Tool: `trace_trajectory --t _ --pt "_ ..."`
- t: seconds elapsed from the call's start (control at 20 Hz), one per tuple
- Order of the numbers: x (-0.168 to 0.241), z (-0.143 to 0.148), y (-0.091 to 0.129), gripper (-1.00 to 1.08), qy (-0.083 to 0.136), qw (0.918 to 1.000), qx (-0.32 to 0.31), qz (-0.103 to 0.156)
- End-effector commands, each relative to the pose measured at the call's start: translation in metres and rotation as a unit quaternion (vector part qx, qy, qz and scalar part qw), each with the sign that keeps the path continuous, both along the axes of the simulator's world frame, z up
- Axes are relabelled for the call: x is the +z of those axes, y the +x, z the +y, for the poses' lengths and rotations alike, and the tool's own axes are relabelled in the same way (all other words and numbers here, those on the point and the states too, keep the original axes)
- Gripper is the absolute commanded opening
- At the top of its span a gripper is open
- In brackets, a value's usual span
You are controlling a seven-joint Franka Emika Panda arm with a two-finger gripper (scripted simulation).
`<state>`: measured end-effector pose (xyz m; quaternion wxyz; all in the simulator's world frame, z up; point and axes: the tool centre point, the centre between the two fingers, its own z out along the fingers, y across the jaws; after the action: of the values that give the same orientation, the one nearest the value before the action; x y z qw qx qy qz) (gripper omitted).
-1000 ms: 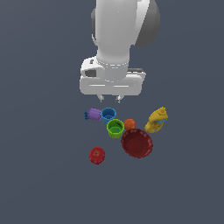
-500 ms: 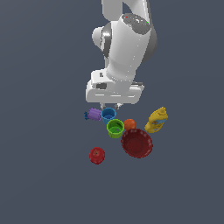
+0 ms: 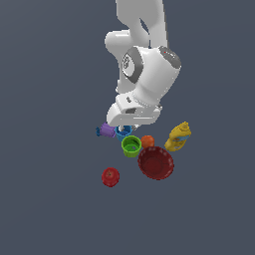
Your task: Pick up a designated object from a clutter of objects.
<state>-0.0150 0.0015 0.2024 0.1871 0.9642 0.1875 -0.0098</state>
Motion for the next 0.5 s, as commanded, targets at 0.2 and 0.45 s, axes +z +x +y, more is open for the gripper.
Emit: trace_trajectory --t 0.2,0.45 --pt "-0.033 0.012 -0.010 0.28 -0.040 0.9960 0.080 0.009" --pt "-0.058 0.024 -0.021 0.28 -0.063 0.9874 0.145 0.018"
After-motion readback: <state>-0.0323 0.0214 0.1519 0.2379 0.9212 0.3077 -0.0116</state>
